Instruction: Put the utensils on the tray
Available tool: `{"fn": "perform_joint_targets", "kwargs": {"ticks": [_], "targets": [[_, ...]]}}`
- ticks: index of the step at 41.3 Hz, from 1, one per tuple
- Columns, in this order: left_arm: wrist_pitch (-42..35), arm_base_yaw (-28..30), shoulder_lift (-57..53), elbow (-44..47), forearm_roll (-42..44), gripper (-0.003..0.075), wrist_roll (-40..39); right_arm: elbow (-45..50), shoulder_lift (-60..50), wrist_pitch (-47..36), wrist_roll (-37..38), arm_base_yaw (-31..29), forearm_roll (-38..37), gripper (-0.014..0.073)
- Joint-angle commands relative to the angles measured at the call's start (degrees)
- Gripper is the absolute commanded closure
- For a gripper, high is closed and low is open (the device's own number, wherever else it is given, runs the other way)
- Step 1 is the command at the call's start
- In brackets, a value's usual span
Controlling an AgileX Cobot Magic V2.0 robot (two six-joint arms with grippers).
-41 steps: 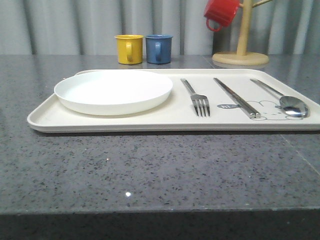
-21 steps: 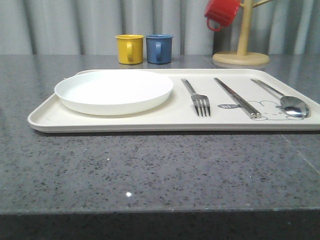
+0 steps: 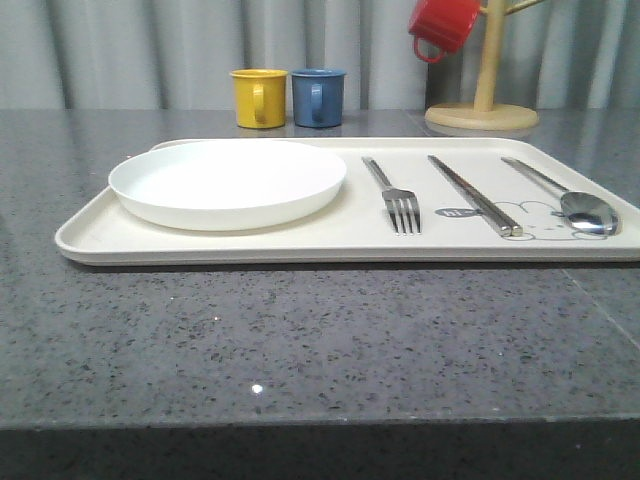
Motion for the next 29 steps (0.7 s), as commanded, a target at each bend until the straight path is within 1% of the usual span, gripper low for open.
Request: {"fn": "perform_joint_targets", "kwargs": {"ticks": [1, 12, 20, 29], "targets": [[-4.96, -0.39, 0.68, -1.48, -0.69, 0.0739, -0.42, -1.23, 0.70, -4.48, -0.73, -0.01, -0.88, 0.0706], [-5.39, -0.15, -0.74, -0.16, -0.69, 0.0739, -0.42, -1.23, 0.70, -4.48, -0.73, -0.01, -0.88, 0.0706], [-5.49, 1.19, -7.52, 6.97, -0.69, 0.0739, -0.62, -1.23, 0.70, -4.44, -0.73, -0.01, -0.88, 0.0706], [-11.42, 1.19, -7.33, 14.97, -0.46, 0.0739, -0.84, -1.23, 0.70, -4.25, -0.73, -0.01, -0.88, 0.0706]]}}
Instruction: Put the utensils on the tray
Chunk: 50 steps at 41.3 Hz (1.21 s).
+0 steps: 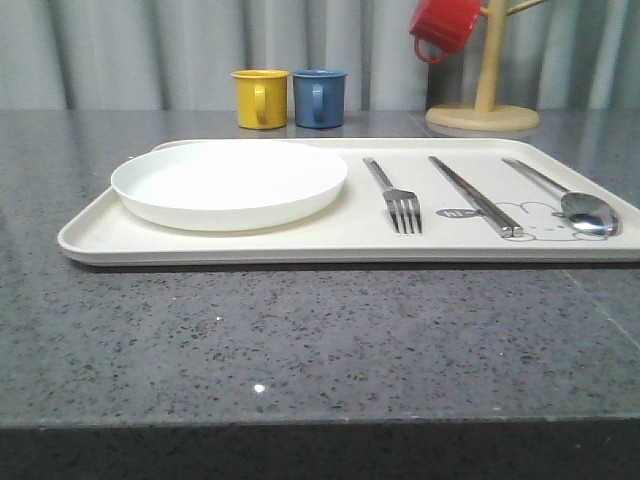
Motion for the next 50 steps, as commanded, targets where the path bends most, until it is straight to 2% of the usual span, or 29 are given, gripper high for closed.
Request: {"fn": "perform_joint_targets", "kwargs": {"ticks": [1, 6, 50], "targets": [[-8.63, 0.15, -1.29, 1.51, -0.46, 0.0739, -0.73, -1.23, 0.70, -4.25, -0.73, -0.01, -0.88, 0.0706], [-12.90, 0.15, -1.29, 5.90, -0.46, 0.0739, -0.73, -1.23, 0.70, -4.19, -0.73, -0.01, -0.88, 0.0706], [-11.56, 0.15, -1.18, 5.91, -0.68, 0.0739, -0.73, -0.67, 0.70, -4.45, -0.73, -0.14, -1.46, 0.0706]]}}
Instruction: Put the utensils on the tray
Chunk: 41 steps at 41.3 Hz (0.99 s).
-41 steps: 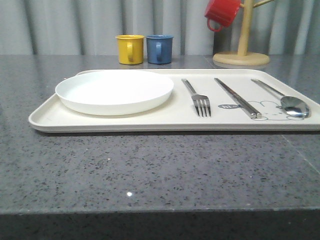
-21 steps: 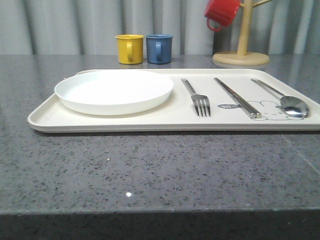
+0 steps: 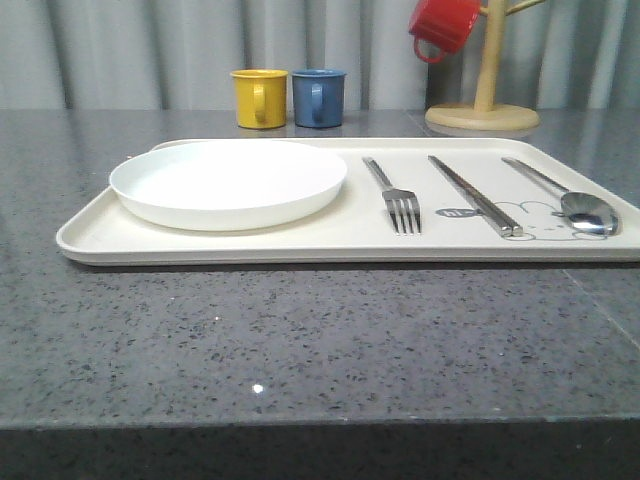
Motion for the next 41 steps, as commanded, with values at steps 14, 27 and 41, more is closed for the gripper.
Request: {"fn": "perform_joint_targets", "kwargs": {"ticks": [14, 27, 41], "targets": [[-4.91, 0.15, -1.18, 0.10, -0.64, 0.0739, -0.64, 18.60, -6.52, -21.63, -1.77, -9.75, 0.41, 0.0706], [-4.91, 0.15, -1.18, 0.10, -0.64, 0.0739, -0.64, 22.37, -6.47, -17.60, -1.77, -11.19, 1.86, 0.0706], [-4.91, 0.15, -1.18, 0.10, -0.64, 0.0739, -0.64, 22.32, -6.47, -17.41, -1.77, -11.19, 1.86, 0.0706]]}}
